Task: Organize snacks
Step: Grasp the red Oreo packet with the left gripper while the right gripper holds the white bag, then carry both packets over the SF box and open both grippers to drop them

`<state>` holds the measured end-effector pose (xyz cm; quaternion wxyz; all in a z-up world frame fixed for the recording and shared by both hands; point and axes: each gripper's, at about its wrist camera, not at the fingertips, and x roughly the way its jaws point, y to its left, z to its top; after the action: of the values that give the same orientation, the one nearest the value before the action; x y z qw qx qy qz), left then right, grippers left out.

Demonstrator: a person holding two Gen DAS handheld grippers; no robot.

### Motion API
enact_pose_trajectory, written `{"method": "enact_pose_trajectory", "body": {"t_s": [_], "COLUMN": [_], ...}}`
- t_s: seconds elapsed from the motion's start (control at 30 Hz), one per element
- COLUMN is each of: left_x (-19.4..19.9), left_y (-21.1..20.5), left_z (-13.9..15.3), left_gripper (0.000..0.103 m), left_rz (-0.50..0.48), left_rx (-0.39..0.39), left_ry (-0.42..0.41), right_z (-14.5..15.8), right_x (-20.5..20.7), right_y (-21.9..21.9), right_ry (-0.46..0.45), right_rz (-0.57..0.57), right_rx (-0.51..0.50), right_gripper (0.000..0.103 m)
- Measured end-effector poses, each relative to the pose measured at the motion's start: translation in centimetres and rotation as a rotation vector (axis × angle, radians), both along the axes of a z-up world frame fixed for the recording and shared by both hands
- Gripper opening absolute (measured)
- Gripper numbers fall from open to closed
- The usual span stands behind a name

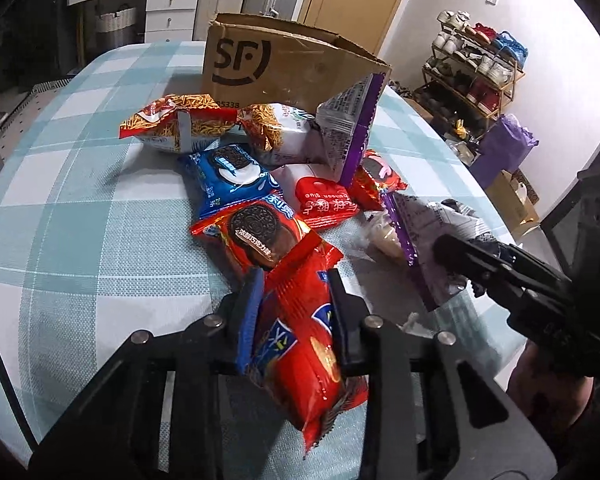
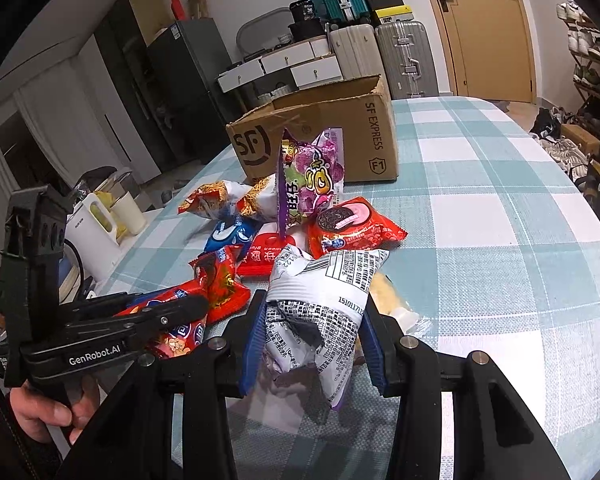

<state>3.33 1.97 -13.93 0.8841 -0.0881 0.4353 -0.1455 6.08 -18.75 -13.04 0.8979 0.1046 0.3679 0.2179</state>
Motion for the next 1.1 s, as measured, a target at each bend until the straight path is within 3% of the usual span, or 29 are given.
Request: {"method": "enact_pose_trajectory", "body": {"t_s": [0.33, 0.6, 1.1], "left_x": [-1.5, -2.2, 3.4], "left_y": [0.3, 1.1, 2.7], "left_z": [1.4, 4.3, 12.2], "left_gripper": [0.026, 0.026, 0.026], "left_rz": [-0.017, -0.022, -0.02], "left_rx": [-0.02, -0.028, -0.01], "left_ry": [-0.023, -0.08, -0.192], "right_z": [0.5, 1.6, 7.3], "right_x": [-0.3, -0.4, 2.5], "right_y": [0.3, 0.5, 0.5], "right_ry": [-0.011, -0.032, -0.106], "right_rz": [0.008, 0.023, 0.063], "right_rx": [0.0, 0.017, 0.049], "right_gripper": [0.043, 0.043, 0.043]}}
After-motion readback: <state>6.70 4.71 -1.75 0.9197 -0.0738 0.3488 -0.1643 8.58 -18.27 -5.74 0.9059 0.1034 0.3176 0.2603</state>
